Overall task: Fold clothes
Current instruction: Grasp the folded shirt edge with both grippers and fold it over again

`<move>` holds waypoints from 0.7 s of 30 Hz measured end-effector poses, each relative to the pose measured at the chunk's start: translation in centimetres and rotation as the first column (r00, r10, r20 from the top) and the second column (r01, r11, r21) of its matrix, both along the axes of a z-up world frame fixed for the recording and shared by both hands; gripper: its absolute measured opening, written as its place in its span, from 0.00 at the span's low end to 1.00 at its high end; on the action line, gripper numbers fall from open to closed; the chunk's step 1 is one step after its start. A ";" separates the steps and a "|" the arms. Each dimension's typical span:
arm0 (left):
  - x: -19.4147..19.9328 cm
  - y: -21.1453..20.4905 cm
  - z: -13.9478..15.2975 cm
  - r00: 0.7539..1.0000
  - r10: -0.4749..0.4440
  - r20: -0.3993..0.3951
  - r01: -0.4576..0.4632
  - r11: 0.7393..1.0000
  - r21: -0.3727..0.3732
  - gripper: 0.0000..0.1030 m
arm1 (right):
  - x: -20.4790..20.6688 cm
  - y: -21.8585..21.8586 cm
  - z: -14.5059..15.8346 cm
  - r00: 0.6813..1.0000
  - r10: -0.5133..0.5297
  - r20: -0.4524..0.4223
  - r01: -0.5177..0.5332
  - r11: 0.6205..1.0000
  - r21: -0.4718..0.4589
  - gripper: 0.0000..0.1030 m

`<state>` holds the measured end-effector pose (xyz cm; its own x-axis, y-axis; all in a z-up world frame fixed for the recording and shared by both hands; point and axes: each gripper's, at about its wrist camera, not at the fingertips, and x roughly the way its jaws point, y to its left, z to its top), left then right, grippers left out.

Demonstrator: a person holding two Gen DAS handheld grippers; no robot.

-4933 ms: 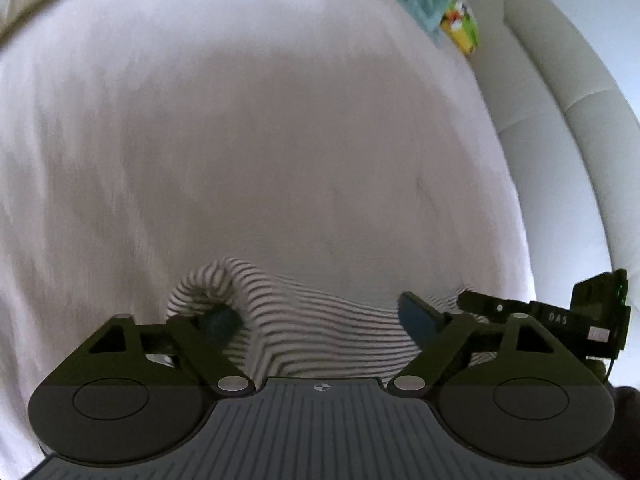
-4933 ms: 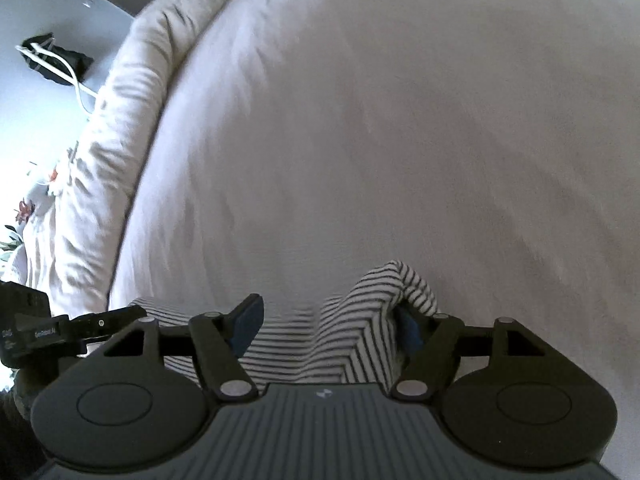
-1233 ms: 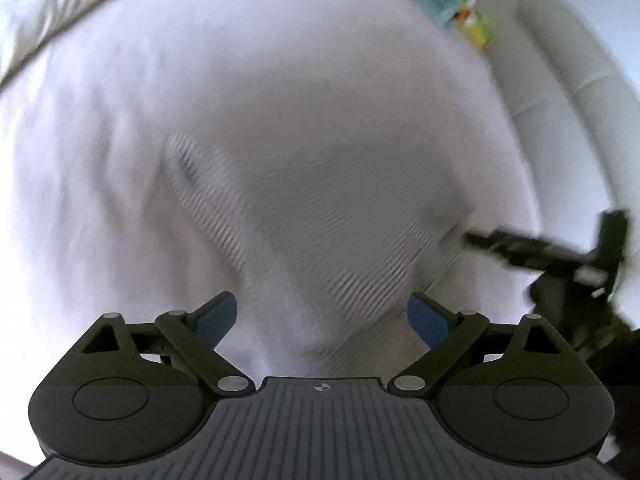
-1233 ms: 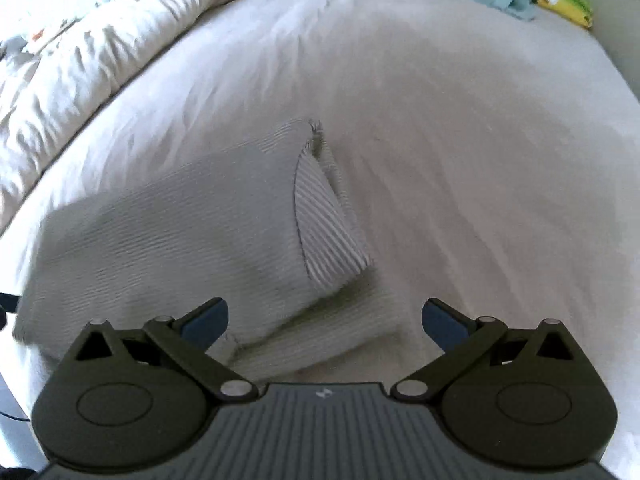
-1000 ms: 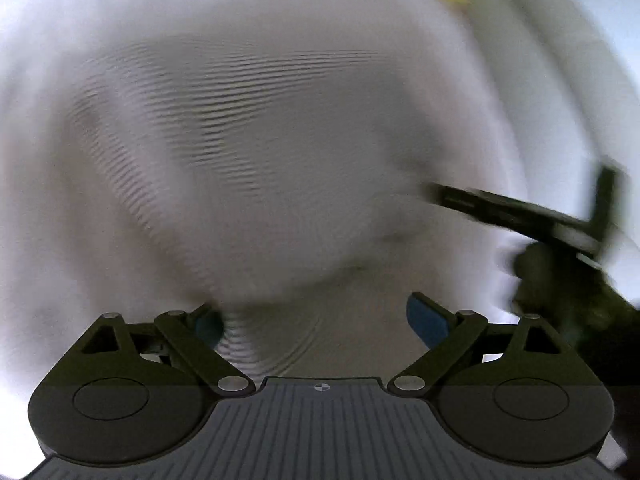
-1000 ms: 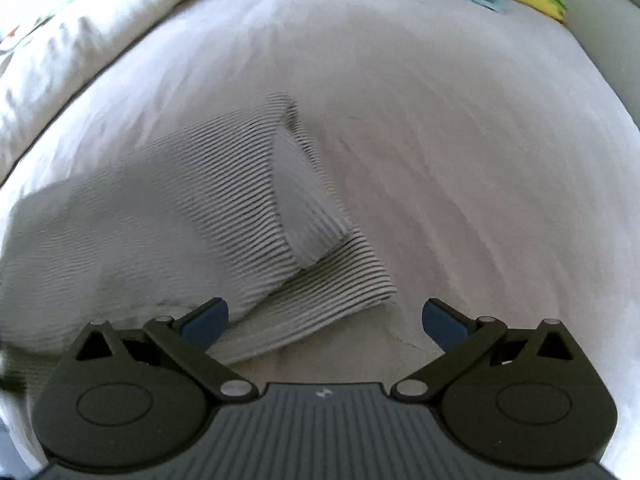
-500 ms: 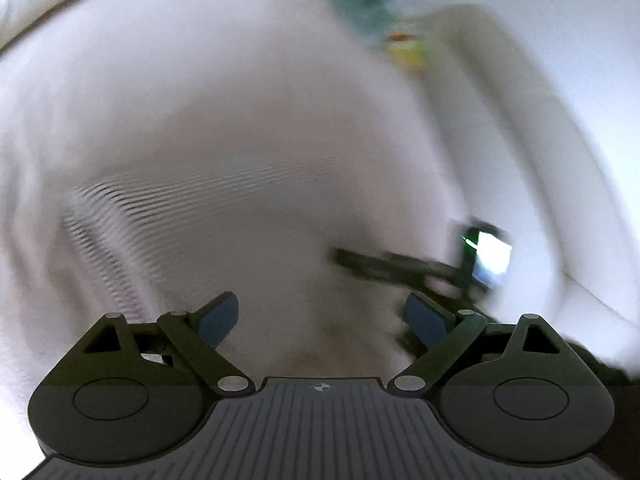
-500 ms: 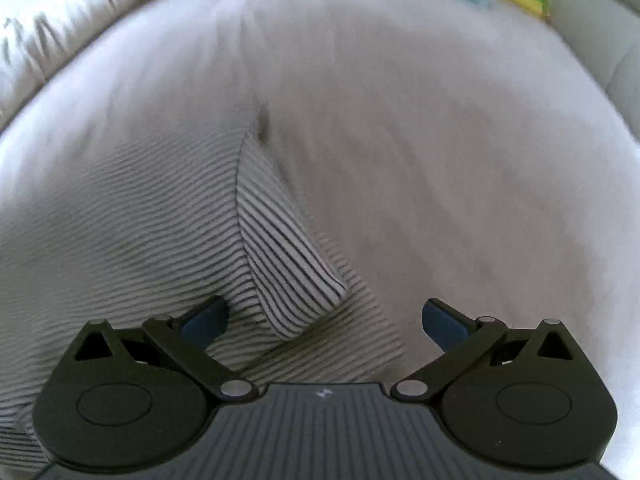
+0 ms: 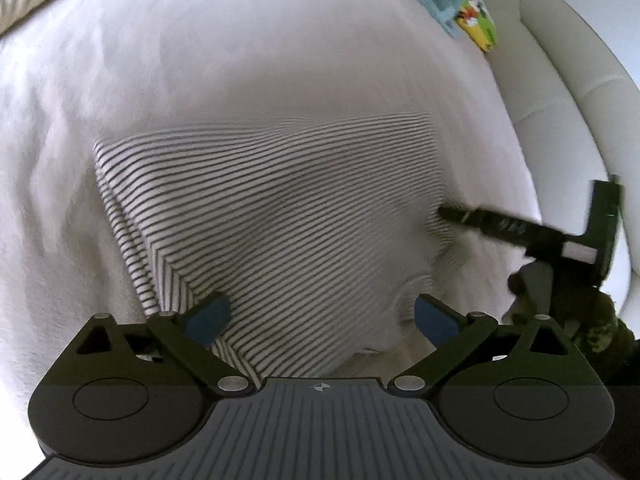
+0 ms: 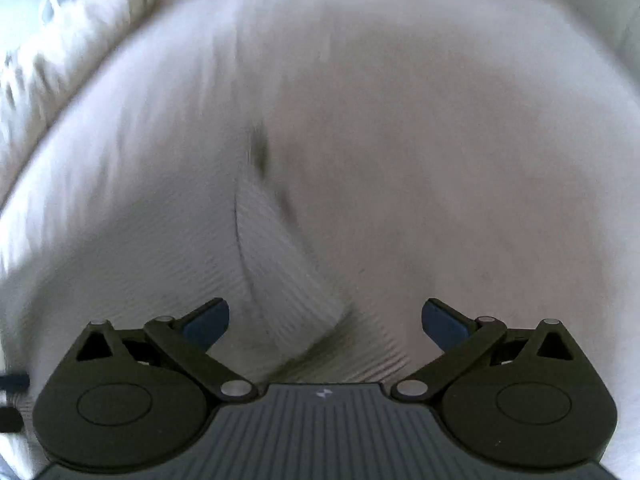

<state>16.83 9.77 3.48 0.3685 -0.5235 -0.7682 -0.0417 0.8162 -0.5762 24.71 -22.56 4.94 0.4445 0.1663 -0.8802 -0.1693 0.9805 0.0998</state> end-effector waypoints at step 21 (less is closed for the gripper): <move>5.8 2.8 0.0 0.981 0.134 0.137 -0.151 0.981 0.125 0.43 | 0.1 11.9 -2.5 0.906 0.345 0.244 -0.345 0.938 -0.044 0.43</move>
<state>22.64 12.52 3.53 0.5312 -0.3540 -0.7697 -0.0965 0.8773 -0.4701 24.83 -10.64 2.46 0.5605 0.3482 -0.7514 -0.5158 0.8566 0.0121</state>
